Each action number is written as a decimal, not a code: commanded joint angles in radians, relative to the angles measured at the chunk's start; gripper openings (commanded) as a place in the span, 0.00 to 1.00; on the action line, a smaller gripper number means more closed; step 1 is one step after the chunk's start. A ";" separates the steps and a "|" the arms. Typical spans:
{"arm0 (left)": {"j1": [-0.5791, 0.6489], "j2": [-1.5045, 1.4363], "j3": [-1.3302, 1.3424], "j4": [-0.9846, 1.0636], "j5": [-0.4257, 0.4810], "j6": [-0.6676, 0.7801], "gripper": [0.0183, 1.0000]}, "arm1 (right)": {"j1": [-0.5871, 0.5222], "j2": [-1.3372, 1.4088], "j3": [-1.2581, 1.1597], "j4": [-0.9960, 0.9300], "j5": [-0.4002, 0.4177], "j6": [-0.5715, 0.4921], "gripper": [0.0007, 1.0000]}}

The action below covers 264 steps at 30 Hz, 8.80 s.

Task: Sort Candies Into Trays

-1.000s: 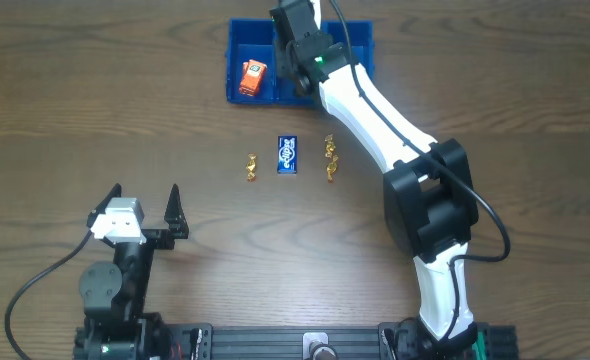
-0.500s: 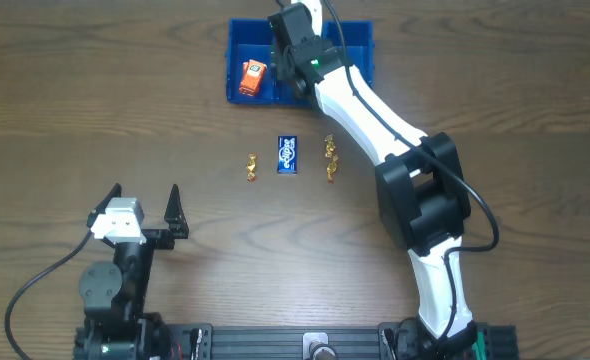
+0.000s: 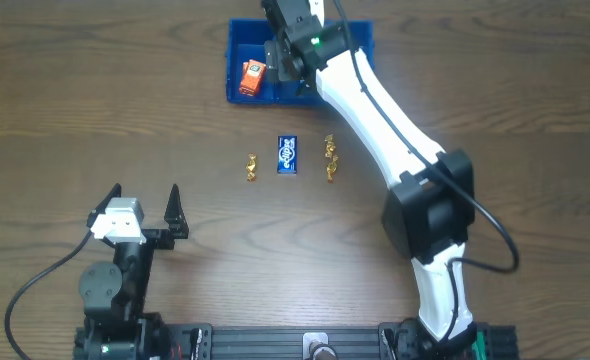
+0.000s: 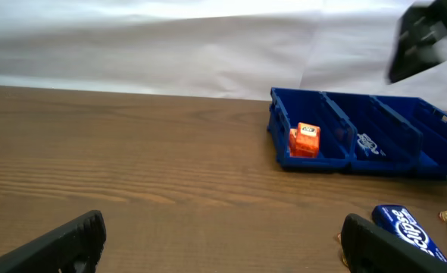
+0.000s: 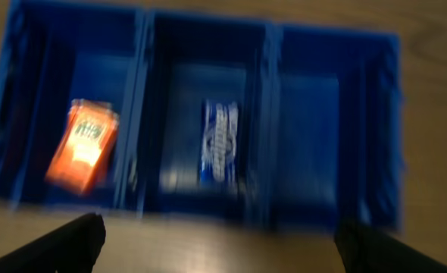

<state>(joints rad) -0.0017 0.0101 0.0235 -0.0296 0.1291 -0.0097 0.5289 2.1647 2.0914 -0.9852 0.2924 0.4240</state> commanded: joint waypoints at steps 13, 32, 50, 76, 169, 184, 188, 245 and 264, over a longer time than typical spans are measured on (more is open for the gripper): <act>0.003 -0.006 -0.019 -0.035 0.021 0.007 1.00 | 0.098 -0.037 -0.349 0.011 -0.141 0.152 1.00; 0.003 -0.006 -0.019 -0.035 0.021 0.007 1.00 | 0.132 0.093 -0.376 0.086 -0.160 0.157 0.92; 0.003 -0.006 -0.019 -0.035 0.021 0.006 1.00 | 0.132 0.103 -0.376 0.076 -0.190 0.287 0.17; 0.003 -0.006 -0.019 -0.035 0.021 0.007 1.00 | 0.027 -0.108 -0.060 0.261 0.092 -0.089 0.04; 0.003 -0.006 -0.019 -0.035 0.021 0.007 1.00 | 0.273 0.296 -0.024 -0.138 -0.231 0.365 0.49; 0.003 -0.006 -0.019 -0.035 0.021 0.007 1.00 | 0.272 0.277 -0.021 -0.161 -0.225 0.360 0.07; 0.003 -0.006 -0.019 -0.035 0.021 0.007 1.00 | 0.267 0.134 -0.021 -0.211 -0.140 0.336 0.04; 0.003 -0.006 -0.019 -0.035 0.021 0.007 1.00 | -0.175 0.117 0.157 0.065 0.055 -0.096 1.00; 0.003 -0.006 -0.019 -0.035 0.021 0.007 1.00 | -0.018 -0.099 -0.219 -0.342 -0.202 0.063 1.00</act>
<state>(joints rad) -0.0017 0.0101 0.0235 -0.0296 0.1291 -0.0101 0.5049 2.0533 1.9827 -1.3869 0.1467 0.4603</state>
